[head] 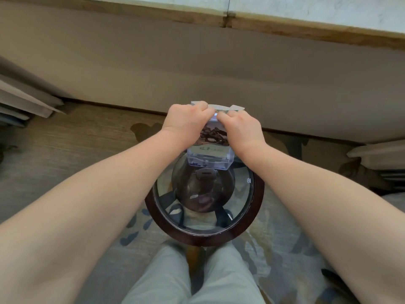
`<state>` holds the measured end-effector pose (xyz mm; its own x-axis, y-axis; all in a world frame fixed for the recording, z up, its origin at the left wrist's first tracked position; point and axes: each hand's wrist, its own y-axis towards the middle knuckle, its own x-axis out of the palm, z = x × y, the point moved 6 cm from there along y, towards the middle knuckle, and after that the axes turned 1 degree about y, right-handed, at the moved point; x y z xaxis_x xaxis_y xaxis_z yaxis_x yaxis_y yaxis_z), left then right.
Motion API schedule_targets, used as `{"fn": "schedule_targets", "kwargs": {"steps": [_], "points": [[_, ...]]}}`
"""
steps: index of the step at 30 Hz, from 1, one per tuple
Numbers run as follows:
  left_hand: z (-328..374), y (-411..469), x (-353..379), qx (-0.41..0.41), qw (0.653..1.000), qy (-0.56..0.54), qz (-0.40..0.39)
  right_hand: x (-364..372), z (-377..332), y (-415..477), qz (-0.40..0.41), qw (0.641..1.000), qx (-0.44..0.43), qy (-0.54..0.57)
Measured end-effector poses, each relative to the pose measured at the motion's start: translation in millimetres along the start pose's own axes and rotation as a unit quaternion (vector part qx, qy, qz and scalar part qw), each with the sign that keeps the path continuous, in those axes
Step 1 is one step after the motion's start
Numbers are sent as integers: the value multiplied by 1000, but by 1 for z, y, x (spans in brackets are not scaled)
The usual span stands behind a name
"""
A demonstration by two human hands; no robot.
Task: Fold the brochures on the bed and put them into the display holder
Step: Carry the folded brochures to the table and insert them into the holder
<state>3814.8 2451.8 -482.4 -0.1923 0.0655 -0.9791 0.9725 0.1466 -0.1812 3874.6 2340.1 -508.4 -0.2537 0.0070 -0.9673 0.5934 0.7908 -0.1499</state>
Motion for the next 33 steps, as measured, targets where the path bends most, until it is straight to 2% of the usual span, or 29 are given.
{"fn": "schedule_targets", "kwargs": {"steps": [10, 17, 21, 24, 29, 33], "points": [[33, -31, 59, 5, 999, -8, -38, 46, -3, -44, -77, 997, -21, -14], [38, -44, 84, -31, 998, -32, -40, 73, -10, -55, -61, 998, -23, 15], [39, -44, 92, -19, 999, -15, -30, 78, -13, -58, -8, 999, -41, 21], [40, -45, 94, -13, 1000, 3, -11, 80, -9, -64, 23, 999, -23, -5], [49, -62, 105, -17, 999, 34, -28, 97, 0, -84, -30, 996, 20, -86], [53, -64, 109, -32, 998, 26, -50, 99, 2, -82, -52, 996, 37, -65]]}}
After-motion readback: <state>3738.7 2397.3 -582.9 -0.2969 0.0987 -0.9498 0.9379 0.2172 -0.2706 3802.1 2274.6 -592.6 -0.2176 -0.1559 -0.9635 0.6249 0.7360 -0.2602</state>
